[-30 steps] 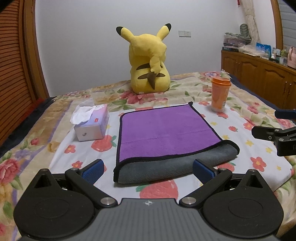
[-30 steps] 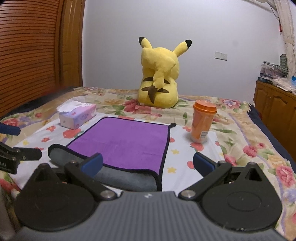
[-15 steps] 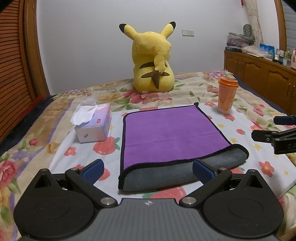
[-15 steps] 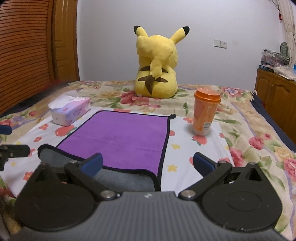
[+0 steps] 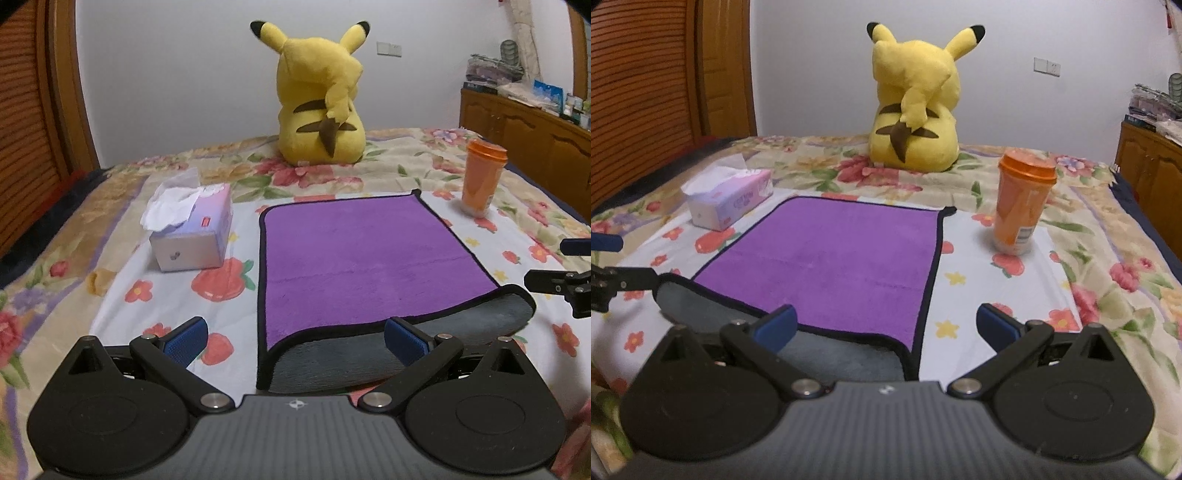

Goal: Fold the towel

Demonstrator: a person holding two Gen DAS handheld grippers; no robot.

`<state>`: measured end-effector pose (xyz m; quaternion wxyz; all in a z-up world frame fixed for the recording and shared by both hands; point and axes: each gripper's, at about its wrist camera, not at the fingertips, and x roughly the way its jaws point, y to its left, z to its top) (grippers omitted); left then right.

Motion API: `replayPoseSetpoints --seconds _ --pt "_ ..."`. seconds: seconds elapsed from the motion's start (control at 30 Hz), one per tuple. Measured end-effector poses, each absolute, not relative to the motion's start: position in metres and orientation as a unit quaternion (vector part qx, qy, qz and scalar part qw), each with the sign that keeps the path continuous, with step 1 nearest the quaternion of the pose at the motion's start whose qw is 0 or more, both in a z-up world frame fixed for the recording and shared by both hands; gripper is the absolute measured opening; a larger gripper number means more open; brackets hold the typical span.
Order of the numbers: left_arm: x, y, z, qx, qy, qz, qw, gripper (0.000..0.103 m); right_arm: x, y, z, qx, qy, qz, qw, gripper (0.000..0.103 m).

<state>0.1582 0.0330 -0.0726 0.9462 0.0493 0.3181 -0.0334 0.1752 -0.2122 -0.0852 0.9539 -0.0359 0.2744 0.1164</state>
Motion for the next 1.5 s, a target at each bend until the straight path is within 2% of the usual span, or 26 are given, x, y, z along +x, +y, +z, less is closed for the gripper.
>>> replayPoseSetpoints --seconds 0.17,0.47,0.57,0.7,0.73,0.77,0.8,1.1,1.2,1.5 --pt "0.171 0.042 -0.082 0.032 0.338 -0.041 0.94 0.103 0.184 -0.209 -0.092 -0.039 0.293 0.127 0.947 0.103" --pt "0.185 0.056 -0.098 0.008 0.37 -0.037 0.928 0.091 0.198 -0.206 -0.106 -0.036 0.335 0.148 0.93 0.103" --pt "0.188 0.061 -0.1 -0.01 0.381 -0.041 0.924 0.084 0.202 -0.208 -0.109 -0.027 0.349 0.152 0.924 0.102" --pt "0.189 0.062 -0.104 -0.016 0.395 -0.051 0.917 0.067 0.205 -0.21 -0.114 -0.02 0.366 0.155 0.918 0.102" --pt "0.189 0.061 -0.104 -0.016 0.396 -0.053 0.917 0.064 0.206 -0.211 -0.115 -0.017 0.37 0.157 0.916 0.099" --pt "0.189 0.061 -0.105 -0.017 0.397 -0.057 0.916 0.062 0.207 -0.211 -0.116 -0.014 0.375 0.158 0.913 0.091" --pt "0.189 0.061 -0.105 -0.019 0.398 -0.061 0.915 0.06 0.208 -0.211 -0.117 -0.013 0.38 0.16 0.911 0.088" --pt "0.186 0.056 -0.107 -0.014 0.404 -0.066 0.912 0.043 0.208 -0.212 -0.121 -0.002 0.401 0.175 0.899 0.08" --pt "0.185 0.055 -0.106 -0.021 0.401 -0.073 0.913 0.042 0.209 -0.214 -0.121 0.002 0.404 0.176 0.898 0.076" --pt "0.188 0.053 -0.11 -0.017 0.415 -0.067 0.907 0.033 0.212 -0.218 -0.119 0.007 0.406 0.175 0.897 0.053"
